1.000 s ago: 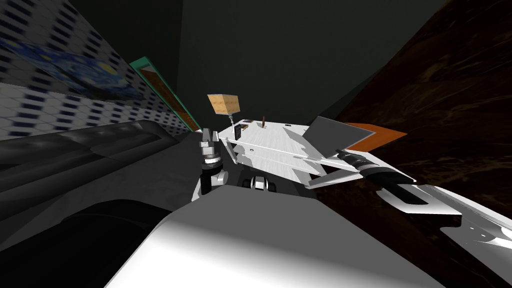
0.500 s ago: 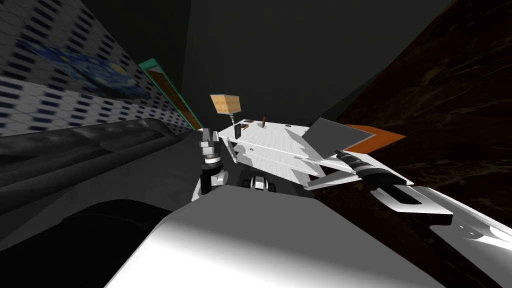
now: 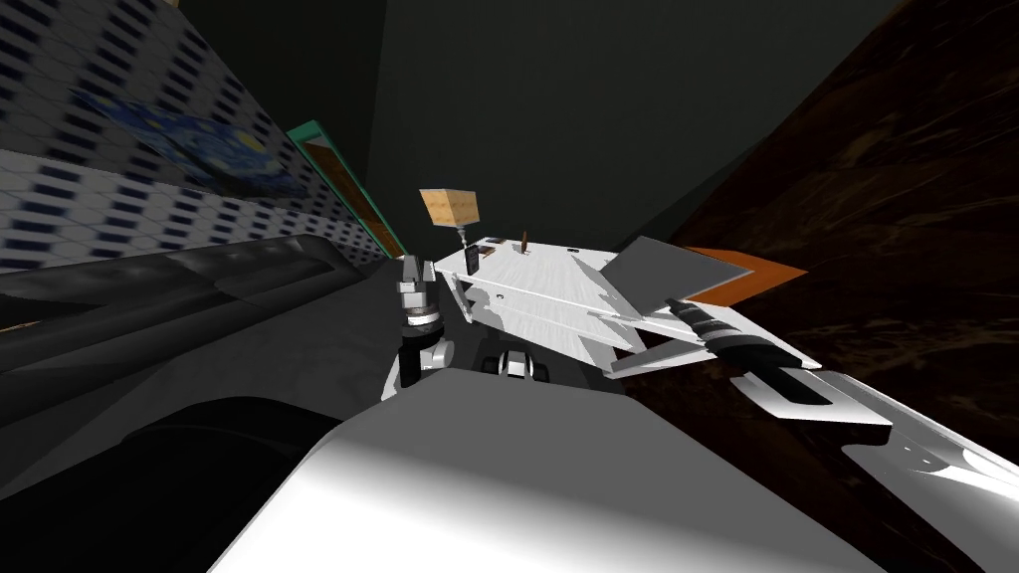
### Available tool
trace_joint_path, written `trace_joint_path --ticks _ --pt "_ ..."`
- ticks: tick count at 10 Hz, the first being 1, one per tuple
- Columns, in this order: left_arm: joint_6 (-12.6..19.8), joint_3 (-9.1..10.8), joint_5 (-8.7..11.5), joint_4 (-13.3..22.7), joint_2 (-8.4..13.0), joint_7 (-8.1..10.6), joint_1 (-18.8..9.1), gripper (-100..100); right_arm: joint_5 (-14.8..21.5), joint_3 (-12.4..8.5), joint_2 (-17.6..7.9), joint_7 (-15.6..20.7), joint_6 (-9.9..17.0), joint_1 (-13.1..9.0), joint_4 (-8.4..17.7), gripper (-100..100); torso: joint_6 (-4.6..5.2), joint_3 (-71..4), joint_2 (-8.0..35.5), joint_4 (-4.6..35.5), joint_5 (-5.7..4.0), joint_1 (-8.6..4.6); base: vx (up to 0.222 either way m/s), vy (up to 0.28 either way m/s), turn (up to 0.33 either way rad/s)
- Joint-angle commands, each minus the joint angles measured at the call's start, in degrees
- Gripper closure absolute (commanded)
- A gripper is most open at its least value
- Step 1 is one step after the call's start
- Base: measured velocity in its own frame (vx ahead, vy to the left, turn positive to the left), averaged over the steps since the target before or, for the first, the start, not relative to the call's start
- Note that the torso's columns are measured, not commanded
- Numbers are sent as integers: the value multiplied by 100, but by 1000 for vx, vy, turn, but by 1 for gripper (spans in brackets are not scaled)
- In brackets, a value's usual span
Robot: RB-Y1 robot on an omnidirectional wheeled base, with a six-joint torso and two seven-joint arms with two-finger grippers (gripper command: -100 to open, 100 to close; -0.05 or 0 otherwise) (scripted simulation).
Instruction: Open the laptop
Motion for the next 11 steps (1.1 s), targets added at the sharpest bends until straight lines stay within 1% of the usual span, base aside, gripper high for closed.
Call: trace_joint_path --ticks 1,7,8,9,10,11 --pt "0 0 0 0 0 0 0 0 -214 168 201 -281 -8 -67 108 100 -6 2 1 -5 -7 4 -43 -75 64" --pt "0 0 0 0 0 0 0 0 -660 450 577 -817 -31 -246 320 100 8 -3 -11 -21 -28 -17 -38 -55 55" --pt "0 0 0 0 0 0 0 0 -622 326 502 -741 -34 -266 229 100 5 -2 -9 -20 -28 -12 -22 -20 10" --pt "0 0 0 0 0 0 1 0 -690 260 304 -888 49 -191 73 -100 7 -7 -11 -7 -4 3 3 12 -65" --pt "0 0 0 0 0 0 2 0 -718 232 205 -952 87 -148 5 -100 9 -6 -1 13 30 32 21 26 -69" --pt "0 0 0 0 0 0 2 0 -776 177 8 -1080 162 -61 -132 -100 6 3 15 26 48 55 30 36 -65"
